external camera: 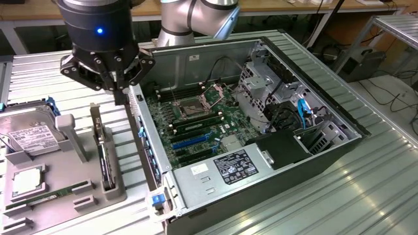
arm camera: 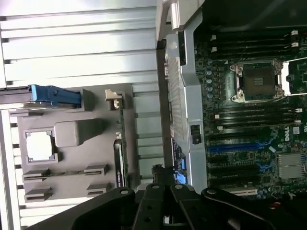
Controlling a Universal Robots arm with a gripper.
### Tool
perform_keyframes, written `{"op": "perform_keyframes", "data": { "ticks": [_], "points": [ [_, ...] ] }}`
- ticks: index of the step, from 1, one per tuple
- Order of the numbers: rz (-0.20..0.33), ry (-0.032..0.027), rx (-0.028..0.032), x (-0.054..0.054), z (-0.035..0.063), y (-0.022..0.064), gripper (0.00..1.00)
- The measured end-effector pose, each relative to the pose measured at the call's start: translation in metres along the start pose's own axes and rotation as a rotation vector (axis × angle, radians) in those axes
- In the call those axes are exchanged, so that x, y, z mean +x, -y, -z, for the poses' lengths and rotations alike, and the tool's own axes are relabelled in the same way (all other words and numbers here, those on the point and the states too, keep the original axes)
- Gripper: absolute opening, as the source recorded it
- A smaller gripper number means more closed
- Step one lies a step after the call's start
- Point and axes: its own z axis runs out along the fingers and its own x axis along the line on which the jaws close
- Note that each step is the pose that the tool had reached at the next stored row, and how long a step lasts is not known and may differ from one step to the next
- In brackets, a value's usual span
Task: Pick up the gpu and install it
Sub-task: 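Reach for the gpu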
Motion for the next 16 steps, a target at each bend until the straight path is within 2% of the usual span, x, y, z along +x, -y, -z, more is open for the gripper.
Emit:
{"op": "perform_keyframes", "data": {
  "ticks": [6, 9, 12, 16],
  "points": [
    [0.0, 0.0002, -0.0001, 0.016, -0.0062, 0.0097, 0.11],
    [0.0, 0.0001, -0.0001, 0.027, -0.0105, 0.0173, 0.11],
    [0.0, 0.0001, 0.0006, 0.044, -0.0145, 0.0221, 0.11],
    [0.0, 0.0001, 0.0012, 0.047, -0.0155, 0.0225, 0.11]
  ]
}}
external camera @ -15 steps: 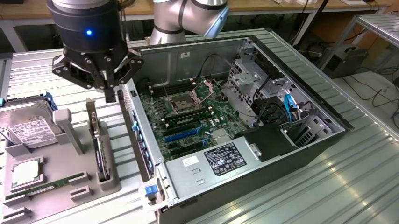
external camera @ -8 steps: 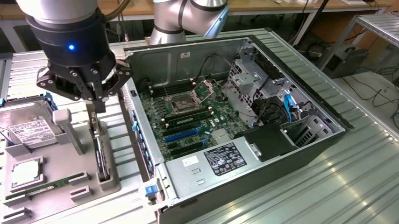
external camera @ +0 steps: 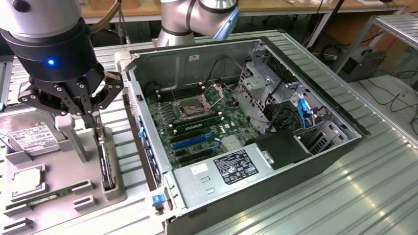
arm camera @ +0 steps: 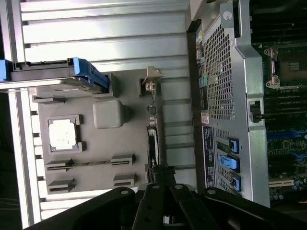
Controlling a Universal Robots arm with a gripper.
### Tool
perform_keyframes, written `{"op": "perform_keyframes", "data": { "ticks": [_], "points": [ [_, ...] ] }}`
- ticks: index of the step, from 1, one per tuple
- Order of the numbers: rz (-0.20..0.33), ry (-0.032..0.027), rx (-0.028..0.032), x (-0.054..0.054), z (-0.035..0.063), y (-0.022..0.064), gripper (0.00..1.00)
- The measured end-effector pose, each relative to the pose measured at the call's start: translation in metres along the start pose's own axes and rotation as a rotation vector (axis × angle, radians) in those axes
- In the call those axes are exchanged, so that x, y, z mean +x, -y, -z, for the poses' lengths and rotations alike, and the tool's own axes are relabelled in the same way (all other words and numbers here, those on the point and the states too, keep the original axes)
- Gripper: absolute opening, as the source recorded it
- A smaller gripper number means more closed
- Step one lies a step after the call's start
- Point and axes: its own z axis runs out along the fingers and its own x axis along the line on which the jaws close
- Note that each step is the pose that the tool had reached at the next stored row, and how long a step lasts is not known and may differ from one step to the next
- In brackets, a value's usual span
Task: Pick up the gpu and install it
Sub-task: 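Reach for the gpu, then pick up the gpu and move the gpu toward the slot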
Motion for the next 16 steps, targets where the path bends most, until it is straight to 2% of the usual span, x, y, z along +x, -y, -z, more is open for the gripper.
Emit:
{"op": "perform_keyframes", "data": {
  "ticks": [12, 14, 16],
  "points": [
    [0.0, 0.0, 0.0, 0.0, 0.0, 0.0, 0.11],
    [0.0, 0.0001, 0.0005, 0.0, -0.0003, 0.0, 0.36],
    [0.0, 0.0002, 0.001, 0.0001, -0.0029, 0.0001, 0.36]
  ]
}}
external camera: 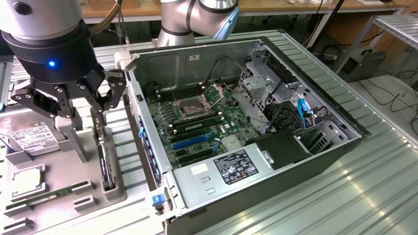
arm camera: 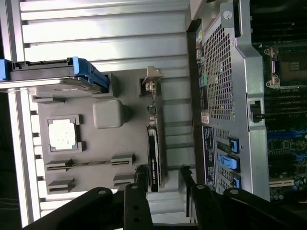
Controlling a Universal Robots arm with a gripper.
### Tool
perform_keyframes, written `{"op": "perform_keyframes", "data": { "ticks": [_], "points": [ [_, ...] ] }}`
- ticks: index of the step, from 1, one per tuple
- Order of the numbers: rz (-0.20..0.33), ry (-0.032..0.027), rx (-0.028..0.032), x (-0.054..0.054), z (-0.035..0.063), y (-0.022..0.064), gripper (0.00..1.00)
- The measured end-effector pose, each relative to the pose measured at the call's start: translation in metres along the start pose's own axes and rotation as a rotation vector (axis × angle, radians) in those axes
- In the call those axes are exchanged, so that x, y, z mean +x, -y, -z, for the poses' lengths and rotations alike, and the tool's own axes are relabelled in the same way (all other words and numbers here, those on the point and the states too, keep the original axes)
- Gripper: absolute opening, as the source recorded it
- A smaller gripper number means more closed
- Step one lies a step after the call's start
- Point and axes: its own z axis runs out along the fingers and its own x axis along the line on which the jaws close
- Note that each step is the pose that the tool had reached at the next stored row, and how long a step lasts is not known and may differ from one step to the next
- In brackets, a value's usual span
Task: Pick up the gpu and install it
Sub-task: 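Pick up the gpu and move the gpu toward the slot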
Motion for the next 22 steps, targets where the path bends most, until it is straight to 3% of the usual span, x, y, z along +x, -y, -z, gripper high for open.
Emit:
{"op": "perform_keyframes", "data": {
  "ticks": [1, 17, 22],
  "points": [
    [0.0, -0.0001, 0.0002, 0.0, -0.0018, 0.0, 0.42],
    [0.0, 0.0, 0.0002, 0.002, -0.0352, 0.0011, 0.42],
    [0.0, 0.0, 0.0001, 0.007, -0.0445, 0.0015, 0.42]
  ]
}}
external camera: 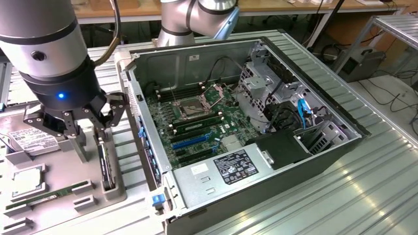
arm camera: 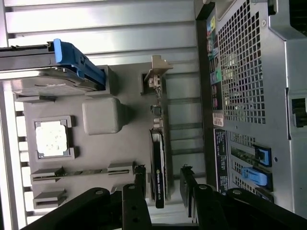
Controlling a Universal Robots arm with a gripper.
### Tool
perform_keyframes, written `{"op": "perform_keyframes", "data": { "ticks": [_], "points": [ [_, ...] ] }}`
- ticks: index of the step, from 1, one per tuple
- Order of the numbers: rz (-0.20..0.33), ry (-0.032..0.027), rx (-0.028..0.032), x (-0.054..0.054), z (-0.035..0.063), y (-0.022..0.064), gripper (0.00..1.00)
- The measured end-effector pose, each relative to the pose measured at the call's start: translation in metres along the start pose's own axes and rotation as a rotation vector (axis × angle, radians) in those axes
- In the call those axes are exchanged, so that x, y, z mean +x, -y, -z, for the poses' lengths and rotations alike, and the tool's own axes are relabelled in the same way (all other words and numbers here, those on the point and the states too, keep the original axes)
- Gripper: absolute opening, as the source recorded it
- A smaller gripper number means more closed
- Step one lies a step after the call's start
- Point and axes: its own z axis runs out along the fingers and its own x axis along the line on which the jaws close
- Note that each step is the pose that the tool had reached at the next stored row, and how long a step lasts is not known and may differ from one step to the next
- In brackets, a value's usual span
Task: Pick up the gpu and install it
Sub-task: 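Pick up the gpu and move the gpu toward the slot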
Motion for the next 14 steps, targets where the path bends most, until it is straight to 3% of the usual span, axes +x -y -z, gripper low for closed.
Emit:
{"op": "perform_keyframes", "data": {
  "ticks": [5, 14],
  "points": [
    [0.0, 0.0, 0.0, 0.004, -0.0116, -0.0007, 0.42],
    [0.0, -0.0004, 0.0001, 0.001, -0.0311, -0.0019, 0.42]
  ]
}}
